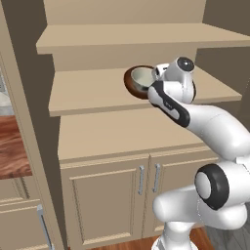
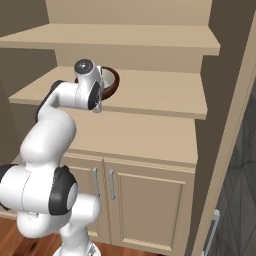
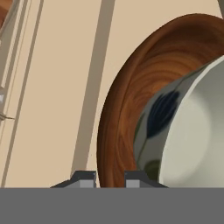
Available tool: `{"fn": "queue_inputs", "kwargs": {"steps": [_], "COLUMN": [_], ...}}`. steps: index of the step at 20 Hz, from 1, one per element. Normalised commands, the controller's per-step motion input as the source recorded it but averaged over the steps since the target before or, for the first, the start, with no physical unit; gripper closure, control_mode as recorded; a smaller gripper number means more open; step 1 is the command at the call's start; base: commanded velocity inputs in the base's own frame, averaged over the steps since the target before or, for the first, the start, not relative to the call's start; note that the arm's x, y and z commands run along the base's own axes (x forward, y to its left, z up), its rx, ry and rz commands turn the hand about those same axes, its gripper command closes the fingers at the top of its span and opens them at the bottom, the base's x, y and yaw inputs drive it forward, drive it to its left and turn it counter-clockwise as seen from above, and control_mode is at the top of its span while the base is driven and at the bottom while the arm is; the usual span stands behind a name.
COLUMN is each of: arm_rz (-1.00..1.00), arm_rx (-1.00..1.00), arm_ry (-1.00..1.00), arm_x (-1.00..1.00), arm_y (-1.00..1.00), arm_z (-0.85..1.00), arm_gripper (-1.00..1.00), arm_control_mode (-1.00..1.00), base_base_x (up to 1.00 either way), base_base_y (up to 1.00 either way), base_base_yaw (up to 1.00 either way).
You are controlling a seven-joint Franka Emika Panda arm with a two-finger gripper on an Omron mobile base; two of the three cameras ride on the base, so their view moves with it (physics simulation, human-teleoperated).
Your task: Pick up the bowls on the counter and stack them on top of one another in the open cabinet. Place the smaller bowl on top of the larger bowl.
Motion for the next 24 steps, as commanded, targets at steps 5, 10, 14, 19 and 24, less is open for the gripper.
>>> {"fn": "queue_inputs", "kwargs": {"steps": [5,10,14,19,24], "arm_rz": [0.00,0.00,0.00,0.00,0.00], "arm_rx": [0.00,0.00,0.00,0.00,0.00], "arm_ry": [0.00,0.00,0.00,0.00,-0.04], "arm_x": [0.16,0.14,0.14,0.06,0.00], "arm_y": [0.00,0.00,0.00,0.00,0.00], "arm_z": [-0.02,-0.03,-0.02,0.00,0.00], "arm_gripper": [1.00,1.00,-1.00,-1.00,-1.00], "arm_control_mode": [-1.00,-1.00,-1.00,-1.00,-1.00], "base_base_x": [0.00,0.00,0.00,0.00,0.00], "base_base_y": [0.00,0.00,0.00,0.00,0.00], "base_base_yaw": [0.00,0.00,0.00,0.00,0.00]}}
